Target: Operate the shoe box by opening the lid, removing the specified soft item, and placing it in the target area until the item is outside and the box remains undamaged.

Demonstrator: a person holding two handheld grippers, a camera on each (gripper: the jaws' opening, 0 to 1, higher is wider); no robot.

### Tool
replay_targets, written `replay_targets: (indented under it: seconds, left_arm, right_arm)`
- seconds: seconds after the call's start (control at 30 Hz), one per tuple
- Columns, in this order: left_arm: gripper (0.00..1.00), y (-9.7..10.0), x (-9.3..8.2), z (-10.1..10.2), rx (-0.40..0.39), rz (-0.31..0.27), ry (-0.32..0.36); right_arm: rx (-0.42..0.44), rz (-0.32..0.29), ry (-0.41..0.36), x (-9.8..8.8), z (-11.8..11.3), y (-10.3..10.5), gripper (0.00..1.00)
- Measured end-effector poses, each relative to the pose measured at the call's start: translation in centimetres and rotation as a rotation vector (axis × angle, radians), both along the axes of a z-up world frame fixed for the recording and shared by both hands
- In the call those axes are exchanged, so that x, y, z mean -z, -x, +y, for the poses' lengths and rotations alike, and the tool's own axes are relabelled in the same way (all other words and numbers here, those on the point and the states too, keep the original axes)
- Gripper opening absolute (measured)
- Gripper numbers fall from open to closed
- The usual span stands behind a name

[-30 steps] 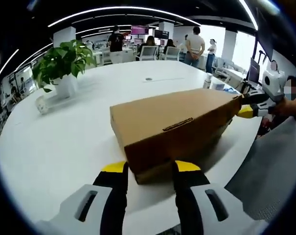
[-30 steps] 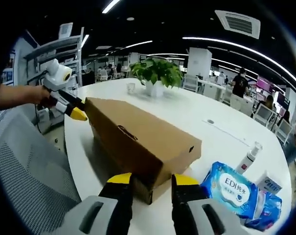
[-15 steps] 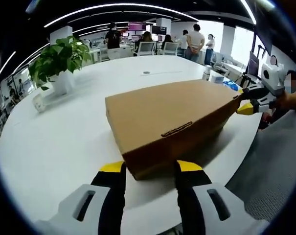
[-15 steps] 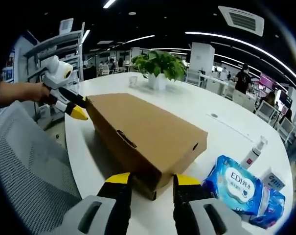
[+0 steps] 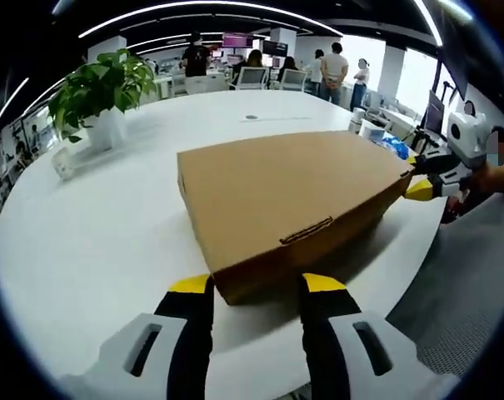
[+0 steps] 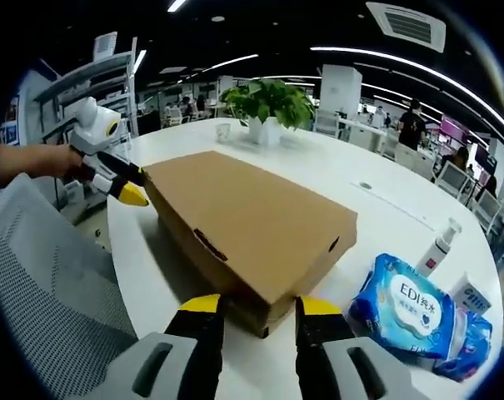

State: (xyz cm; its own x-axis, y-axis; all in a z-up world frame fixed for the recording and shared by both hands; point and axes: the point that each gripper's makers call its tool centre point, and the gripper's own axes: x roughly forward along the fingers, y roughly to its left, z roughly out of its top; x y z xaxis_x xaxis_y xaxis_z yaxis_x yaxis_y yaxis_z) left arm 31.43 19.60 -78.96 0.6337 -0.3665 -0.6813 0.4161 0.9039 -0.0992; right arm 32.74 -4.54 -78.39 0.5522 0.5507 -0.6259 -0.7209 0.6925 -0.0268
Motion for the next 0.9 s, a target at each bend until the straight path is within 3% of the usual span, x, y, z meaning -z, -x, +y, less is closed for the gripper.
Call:
replay_targets:
  seconds: [0.43, 0.9]
  left_arm:
    - [0.39, -1.0, 0.7, -0.2, -0.026, 0.028, 0.002]
    - [0.39, -3.8, 1.1, -0.5, -0.025, 0.044, -0.001]
  right_arm:
    - [0.003, 0.009, 0.036, 0.9, -0.1, -0.4, 0.30]
    - [0.005, 0.010, 0.065, 1.2, -0.4, -3.5, 0.30]
